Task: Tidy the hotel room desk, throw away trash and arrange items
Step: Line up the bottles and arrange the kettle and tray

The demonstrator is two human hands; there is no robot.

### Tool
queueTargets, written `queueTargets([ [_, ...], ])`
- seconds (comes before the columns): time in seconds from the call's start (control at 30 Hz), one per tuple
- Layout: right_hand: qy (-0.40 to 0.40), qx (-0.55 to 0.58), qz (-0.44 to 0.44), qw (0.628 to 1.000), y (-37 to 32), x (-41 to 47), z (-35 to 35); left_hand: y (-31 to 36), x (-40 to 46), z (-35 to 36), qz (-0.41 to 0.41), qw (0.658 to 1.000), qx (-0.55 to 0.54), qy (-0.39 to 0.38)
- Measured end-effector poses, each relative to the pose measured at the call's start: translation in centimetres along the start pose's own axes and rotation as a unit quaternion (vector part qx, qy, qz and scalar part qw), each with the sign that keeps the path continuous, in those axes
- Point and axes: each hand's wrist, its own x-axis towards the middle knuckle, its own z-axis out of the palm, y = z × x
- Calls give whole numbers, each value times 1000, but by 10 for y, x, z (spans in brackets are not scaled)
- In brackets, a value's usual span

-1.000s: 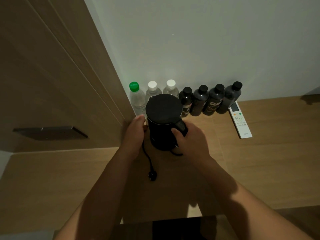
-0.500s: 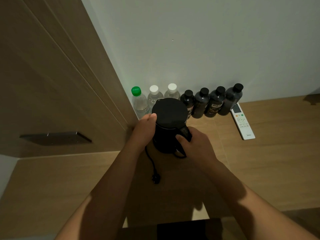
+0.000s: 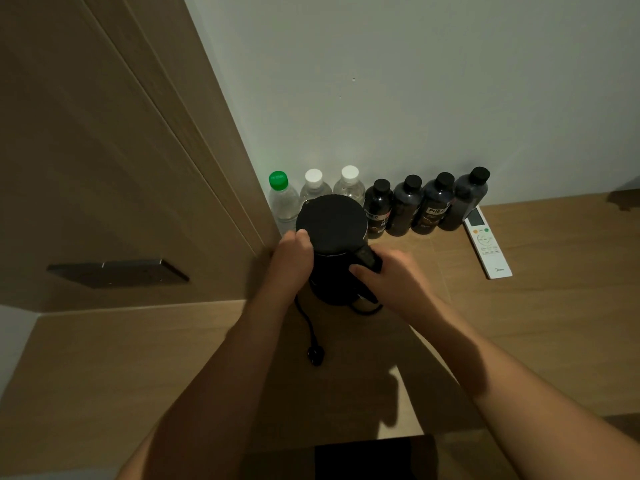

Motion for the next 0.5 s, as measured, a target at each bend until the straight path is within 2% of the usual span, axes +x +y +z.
queueTargets([
  [0.17,-19,5,30,999,8,-13,2,3,2,-5,22,998,51,-15],
  [0.27,-29,-12,24,999,6,-13,-1,-2,2,-6,41,999,3,0],
  [0.33,-40,-24,25,999,1,-9,-7,-3,5,-7,24,999,9,-37],
  [0.4,-56,-39,31,997,-4,-5,-14,3,-2,-8,-19,998,50,-14],
  [0.43,-62,-47,35,996,-7,-2,-17,3,-3,-10,11,998,61,-21],
  [0.5,-60,-62,32,996,-10,3,-22,4,-11,-10,9,998,55,-8],
])
